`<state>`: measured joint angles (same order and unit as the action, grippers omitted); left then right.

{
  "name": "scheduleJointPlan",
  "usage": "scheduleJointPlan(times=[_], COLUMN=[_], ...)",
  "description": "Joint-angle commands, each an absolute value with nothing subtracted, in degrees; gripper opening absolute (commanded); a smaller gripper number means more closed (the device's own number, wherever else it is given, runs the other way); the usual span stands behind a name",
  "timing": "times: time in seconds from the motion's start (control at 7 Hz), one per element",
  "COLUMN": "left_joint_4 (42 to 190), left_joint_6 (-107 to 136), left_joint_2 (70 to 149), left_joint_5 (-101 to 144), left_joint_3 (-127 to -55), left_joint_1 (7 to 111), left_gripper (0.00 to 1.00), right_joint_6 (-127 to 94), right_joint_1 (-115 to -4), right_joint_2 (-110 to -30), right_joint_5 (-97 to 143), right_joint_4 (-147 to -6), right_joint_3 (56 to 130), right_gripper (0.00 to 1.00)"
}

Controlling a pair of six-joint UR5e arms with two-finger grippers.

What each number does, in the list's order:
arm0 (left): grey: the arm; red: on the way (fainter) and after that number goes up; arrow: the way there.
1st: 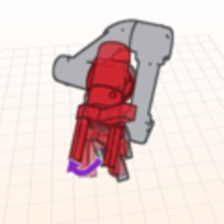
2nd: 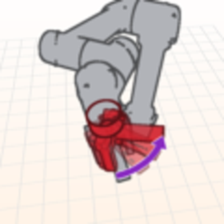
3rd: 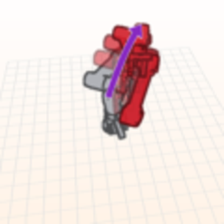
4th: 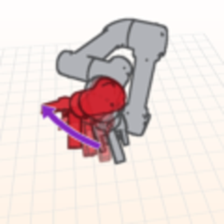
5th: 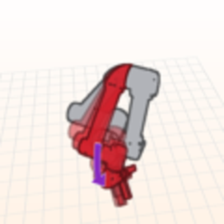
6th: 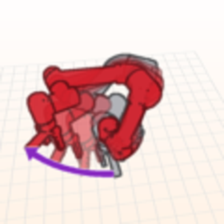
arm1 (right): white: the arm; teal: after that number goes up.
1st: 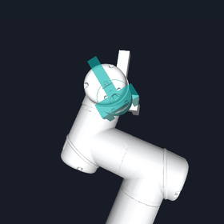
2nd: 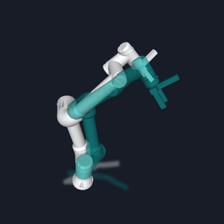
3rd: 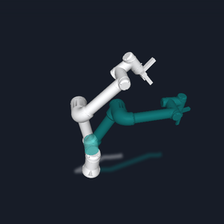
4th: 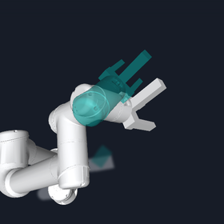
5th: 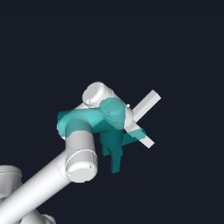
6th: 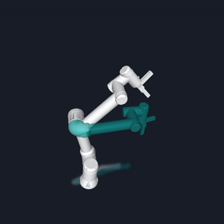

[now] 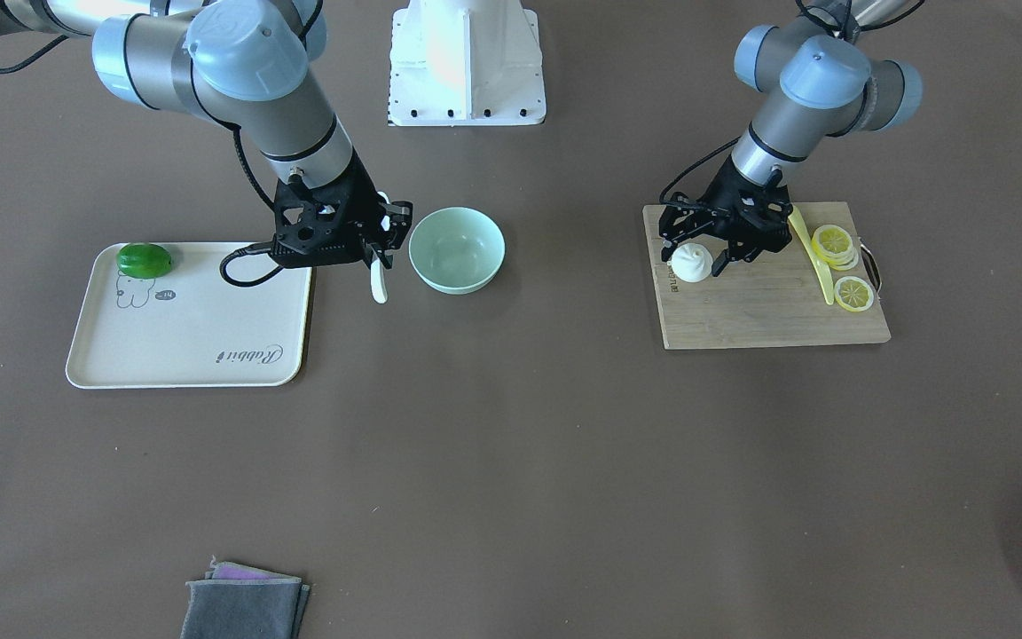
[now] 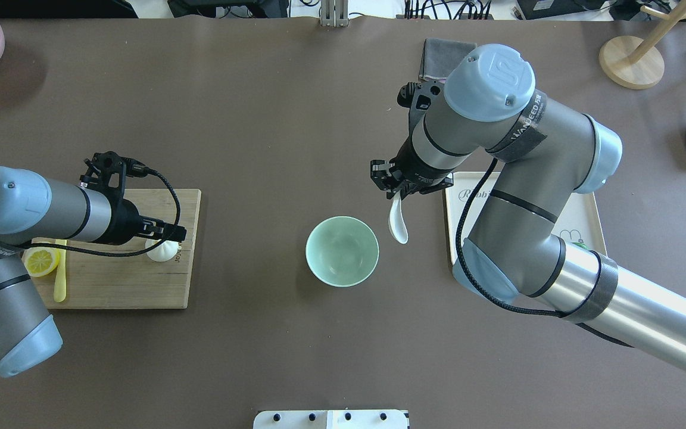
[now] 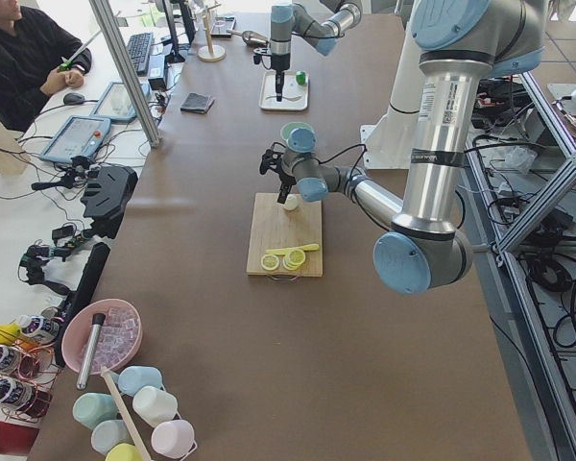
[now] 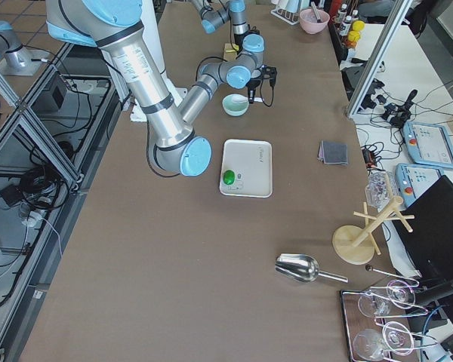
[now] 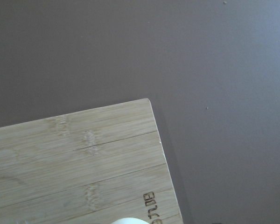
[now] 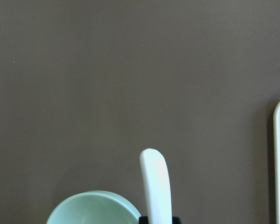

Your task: Put spoon and bun in bowl

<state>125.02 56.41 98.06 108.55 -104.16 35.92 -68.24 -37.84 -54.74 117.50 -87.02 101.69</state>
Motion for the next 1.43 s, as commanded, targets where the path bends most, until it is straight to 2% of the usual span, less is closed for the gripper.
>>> scheduleJointPlan(times=[0.0,0.14,0.29,0.43,0.57,1.0,1.29], left_joint_4=[125.07,125.07,125.07,124.89,124.89,124.80,124.63], left_joint_6=[56.43,56.51,56.95,57.21,57.22,57.13,57.13], left_joint_2=[96.61,96.16,96.15,96.24,96.41,96.68,97.81], left_joint_5=[108.54,108.54,108.54,108.89,109.07,109.34,115.47], left_joint_3=[-104.24,-104.33,-104.41,-104.59,-104.68,-105.90,-106.87], left_joint_1=[35.86,35.86,35.77,35.77,35.77,35.95,39.18], left_gripper=[0.80,0.76,0.62,0.24,0.00,0.00,0.00], right_joint_6=[-68.38,-68.99,-69.34,-69.43,-69.43,-69.69,-69.70], right_joint_1=[-37.10,-36.48,-36.13,-35.95,-35.86,-35.25,-34.72], right_joint_2=[-53.62,-53.53,-53.44,-53.44,-53.35,-50.46,-50.19], right_joint_5=[117.42,116.81,116.63,116.63,116.63,115.23,115.14], right_joint_4=[-86.92,-86.75,-86.57,-86.57,-86.57,-86.31,-86.22], right_joint_3=[100.90,100.72,100.72,100.72,100.46,96.61,96.50], right_gripper=[0.00,0.00,0.00,0.00,0.00,0.00,0.00])
